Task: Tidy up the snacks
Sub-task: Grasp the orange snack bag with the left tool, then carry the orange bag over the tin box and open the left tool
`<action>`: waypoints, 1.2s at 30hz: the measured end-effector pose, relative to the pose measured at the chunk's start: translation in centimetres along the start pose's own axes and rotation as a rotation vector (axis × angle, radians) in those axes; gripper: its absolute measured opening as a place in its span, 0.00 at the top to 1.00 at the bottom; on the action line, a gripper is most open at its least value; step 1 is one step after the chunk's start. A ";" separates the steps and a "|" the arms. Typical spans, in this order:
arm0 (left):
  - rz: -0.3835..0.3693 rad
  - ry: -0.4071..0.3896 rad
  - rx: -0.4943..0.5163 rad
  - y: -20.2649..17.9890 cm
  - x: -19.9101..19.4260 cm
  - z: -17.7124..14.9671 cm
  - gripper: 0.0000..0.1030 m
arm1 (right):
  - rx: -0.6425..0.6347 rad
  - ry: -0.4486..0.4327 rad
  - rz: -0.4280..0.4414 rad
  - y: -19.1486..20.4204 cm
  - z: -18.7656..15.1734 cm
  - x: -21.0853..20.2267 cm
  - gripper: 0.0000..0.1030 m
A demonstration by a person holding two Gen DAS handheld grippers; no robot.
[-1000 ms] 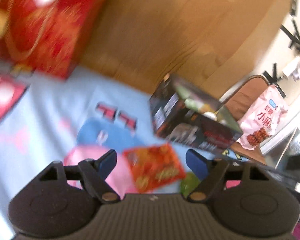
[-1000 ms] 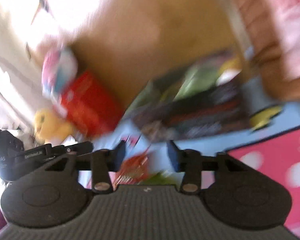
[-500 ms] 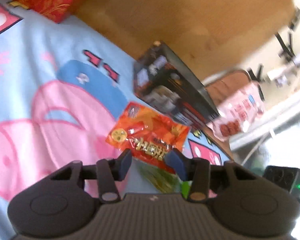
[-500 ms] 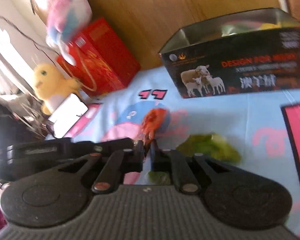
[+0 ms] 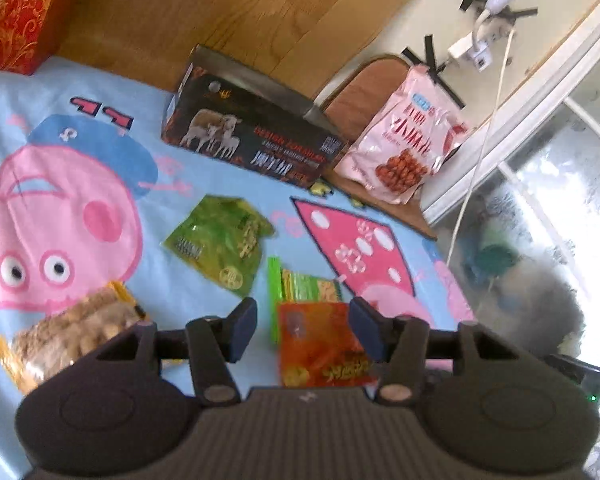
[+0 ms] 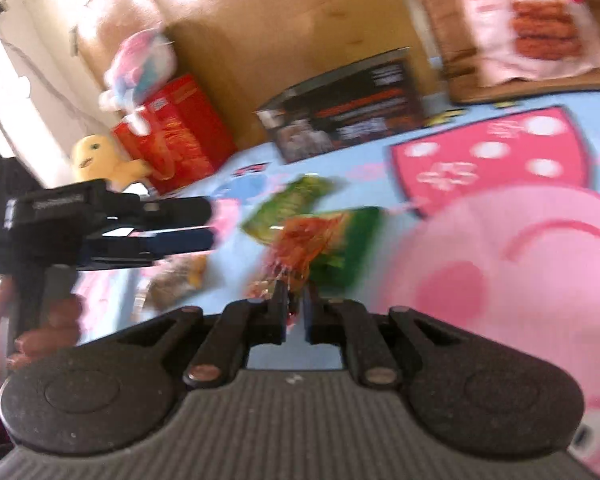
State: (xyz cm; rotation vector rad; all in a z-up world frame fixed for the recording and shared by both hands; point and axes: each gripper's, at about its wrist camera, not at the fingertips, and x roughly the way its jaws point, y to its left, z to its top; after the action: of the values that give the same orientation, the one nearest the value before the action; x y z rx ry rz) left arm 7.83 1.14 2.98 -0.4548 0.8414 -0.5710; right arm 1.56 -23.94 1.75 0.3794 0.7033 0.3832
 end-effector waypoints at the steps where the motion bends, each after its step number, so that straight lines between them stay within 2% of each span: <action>1: 0.011 0.013 0.005 -0.2 0.1 -0.3 0.50 | -0.010 -0.026 -0.059 -0.2 -0.3 -0.4 0.72; 2: 0.017 0.024 0.011 -0.4 0.3 -0.4 0.50 | -0.035 -0.056 -0.119 0.0 -0.5 -0.7 0.62; 3: 0.026 0.035 0.024 -0.6 0.6 -0.6 0.49 | -0.065 -0.081 -0.146 0.1 -0.7 -1.1 0.61; 4: 0.038 0.040 0.035 -0.8 0.9 -0.6 0.46 | -0.090 -0.092 -0.144 0.2 -0.9 -1.4 0.61; 6: 0.073 0.041 0.054 -1.1 1.4 -0.7 0.34 | -0.116 -0.081 -0.103 0.5 -1.1 -1.5 0.60; 8: 0.075 0.051 0.058 -1.1 1.7 -0.8 0.33 | -0.128 -0.053 -0.065 0.6 -1.3 -1.0 0.60; 13: 0.051 0.089 0.054 -1.0 2.0 -1.6 0.33 | -0.175 -0.003 -0.039 0.4 -1.5 0.5 0.59; 15: 0.021 0.110 0.067 -1.4 2.7 -2.3 0.38 | -0.201 0.001 -0.014 -0.1 -1.7 0.6 0.56; 16: 0.006 0.125 0.083 -1.7 3.0 -2.5 0.44 | -0.219 -0.007 -0.001 -0.6 -1.9 0.5 0.55; 19: 0.042 0.118 0.141 -2.9 3.2 -3.0 0.48 | -0.234 -0.024 0.018 -0.1 -2.1 1.1 0.55; 21: 0.042 0.100 0.125 -2.7 2.6 -2.9 0.59 | -0.252 -0.039 0.002 -0.1 -2.2 1.2 0.55; 22: 0.024 0.085 0.109 -2.5 2.2 -2.7 0.61 | -0.258 -0.043 0.000 -0.1 -2.2 1.2 0.55; 24: -0.013 0.059 0.083 -2.3 1.3 -2.3 0.72 | -0.254 -0.050 0.005 -0.3 -2.3 1.1 0.54; 27: -0.073 0.037 0.073 -2.4 0.6 -1.9 0.73 | -0.245 -0.058 0.007 -0.2 -2.4 1.0 0.48; 29: -0.109 0.074 0.072 -2.6 1.4 -1.6 0.73 | -0.282 -0.054 0.007 0.4 -2.6 1.1 0.36; 31: -0.163 0.139 0.045 -3.0 3.0 -1.7 0.73 | -0.340 -0.047 -0.021 1.3 -2.9 1.4 0.36; 33: -0.146 0.158 0.085 -3.8 4.2 -2.0 0.73 | -0.387 -0.044 -0.054 2.0 -3.0 1.7 0.38; 34: -0.098 0.138 0.124 -4.3 4.4 -2.1 0.76 | -0.394 -0.047 -0.070 2.1 -3.1 1.8 0.43; 35: -0.080 0.138 0.134 -4.3 4.7 -2.1 0.85 | -0.390 -0.053 -0.090 2.1 -3.0 1.8 0.52; 36: -0.097 0.147 0.105 -3.9 4.8 -2.0 0.85 | -0.375 -0.061 -0.106 1.8 -2.9 1.7 0.56</action>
State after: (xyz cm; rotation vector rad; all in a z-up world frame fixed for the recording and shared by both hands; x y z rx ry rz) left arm 7.72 -5.10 1.39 -0.3616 0.9281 -0.7414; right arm 0.38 -21.00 -0.41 -0.0015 0.5742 0.3921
